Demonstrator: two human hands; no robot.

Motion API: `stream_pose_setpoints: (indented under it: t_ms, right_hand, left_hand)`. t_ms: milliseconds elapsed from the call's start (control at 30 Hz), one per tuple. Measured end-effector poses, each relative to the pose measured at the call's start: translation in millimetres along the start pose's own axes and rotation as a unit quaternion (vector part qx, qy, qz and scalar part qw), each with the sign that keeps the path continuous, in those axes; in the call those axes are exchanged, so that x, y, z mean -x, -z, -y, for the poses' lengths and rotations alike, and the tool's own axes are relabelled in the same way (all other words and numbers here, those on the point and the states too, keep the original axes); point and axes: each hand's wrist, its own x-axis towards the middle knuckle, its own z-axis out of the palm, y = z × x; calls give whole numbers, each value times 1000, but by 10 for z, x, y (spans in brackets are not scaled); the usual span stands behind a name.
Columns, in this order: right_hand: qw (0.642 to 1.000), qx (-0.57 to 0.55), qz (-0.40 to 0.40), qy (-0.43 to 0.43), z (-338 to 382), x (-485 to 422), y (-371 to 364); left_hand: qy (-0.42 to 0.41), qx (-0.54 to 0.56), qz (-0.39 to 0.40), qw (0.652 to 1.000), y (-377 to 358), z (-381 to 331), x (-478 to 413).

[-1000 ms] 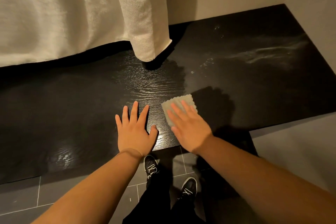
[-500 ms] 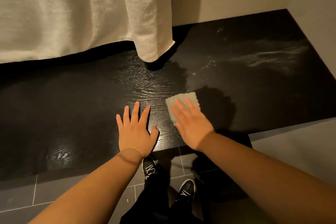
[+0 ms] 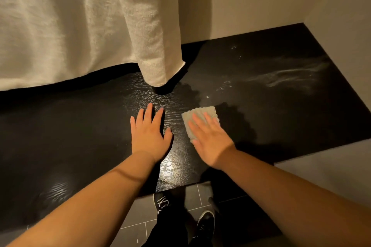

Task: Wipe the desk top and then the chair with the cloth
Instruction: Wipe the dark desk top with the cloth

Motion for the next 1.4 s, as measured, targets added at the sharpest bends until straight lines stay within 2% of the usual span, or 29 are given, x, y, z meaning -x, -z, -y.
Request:
stream_pose_setpoints:
  t_ms: [67, 133, 267, 333, 400, 500, 600, 667, 733, 800, 833, 867, 967, 1067, 1133, 1200, 1267, 1300, 1333, 1400]
  right_hand:
    - [999, -19, 39, 33, -266, -40, 11]
    - [1000, 0, 27, 12, -586, -106, -36]
    - [976, -55, -16, -211, -921, -209, 40]
    - [968, -43, -30, -246, -729, -279, 11]
    - [981, -51, -35, -185, -450, -322, -65]
    - [997, -57, -35, -24, -186, -276, -171]
    - [997, -41, -50, 51, -491, -302, -113]
    - [998, 0, -56, 2, -776, -337, -51]
    - [991, -21, -64, -111, -968, -381, 41]
    - [970, -71, -54, -224, -832, -481, 92]
    - [966, -79, -61, -237, -680, -522, 86]
    - [971, -80, -57, -217, -513, -539, 64]
    - [998, -43, -29, -46, -191, -435, -49]
    - [997, -40, -46, 49, -445, -391, 14]
    - [998, 19, -54, 13, -722, -445, 54]
    - [991, -18, -68, -113, -959, -483, 93]
    - [971, -74, -38, -224, -904, -590, 132]
    - [968, -70, -29, -238, -759, -636, 155]
    - [975, -49, -30, -216, -591, -660, 164]
    - [994, -32, -35, -103, -270, -624, 119]
  left_hand:
    - [-5, -10, 13, 1000, -9, -25, -211]
    - [-9, -22, 30, 999, -37, -47, -324]
    - [-5, -37, 15, 999, -94, -82, -319]
    - [-7, -35, 7, 999, -104, -78, -313]
    - [-7, -36, 8, 999, -95, -73, -323]
    - [-5, -35, 25, 999, -77, -83, -345]
    - [-3, -32, 34, 999, -66, -83, -361]
    - [-1, -34, 35, 999, -65, -80, -356]
    - [0, -39, 35, 999, -69, -75, -352]
    - [0, -40, 38, 998, -75, -70, -354]
    - [1, -39, 39, 998, -73, -70, -356]
    - [0, -39, 39, 999, -69, -72, -359]
    - [-1, -39, 39, 998, -57, -82, -370]
    - [0, -37, 40, 998, -61, -81, -362]
    - [0, -34, 40, 999, -60, -82, -360]
    - [0, -32, 35, 999, -56, -82, -357]
    - [0, -31, 35, 999, -53, -85, -355]
    - [-1, -29, 35, 999, -50, -86, -356]
    - [0, -28, 36, 999, -48, -87, -357]
    - [0, -27, 39, 999, -44, -88, -365]
